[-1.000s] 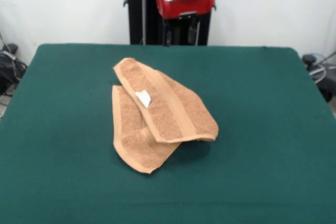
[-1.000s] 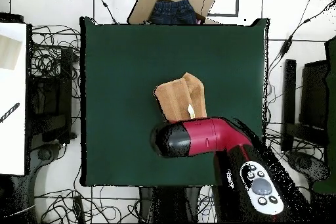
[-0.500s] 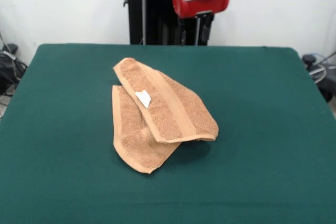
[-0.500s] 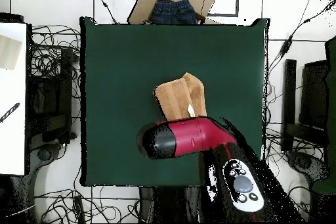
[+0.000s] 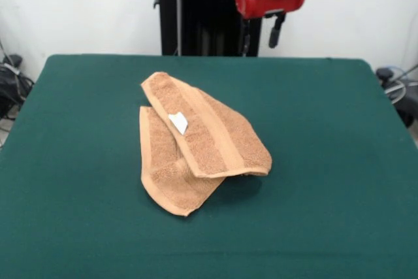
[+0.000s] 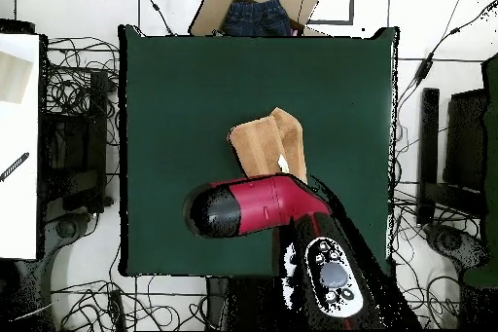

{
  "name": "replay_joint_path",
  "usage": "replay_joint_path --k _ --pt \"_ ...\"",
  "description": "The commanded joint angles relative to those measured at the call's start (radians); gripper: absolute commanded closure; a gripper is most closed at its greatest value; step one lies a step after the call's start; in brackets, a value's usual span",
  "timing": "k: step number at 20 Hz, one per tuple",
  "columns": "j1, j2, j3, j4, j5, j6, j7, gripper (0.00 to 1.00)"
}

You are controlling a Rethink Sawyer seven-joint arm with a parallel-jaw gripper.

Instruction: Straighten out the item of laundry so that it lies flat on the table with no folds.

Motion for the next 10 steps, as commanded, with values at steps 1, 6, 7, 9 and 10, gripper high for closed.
replay_joint_path --k 1,6,7,9,10 --pt "0.043 -0.035 -0.057 0.072 0.064 0.0 0.243 0.0" --pt "0.032 -0.04 -0.06 0.058 0.082 0.027 0.197 0.0" --pt "0.029 -0.039 -0.06 0.056 0.084 0.029 0.191 0.0" --pt "0.024 -0.036 -0.059 0.055 0.085 0.026 0.182 0.0" --pt "0.024 -0.034 -0.06 0.054 0.085 0.025 0.18 0.0"
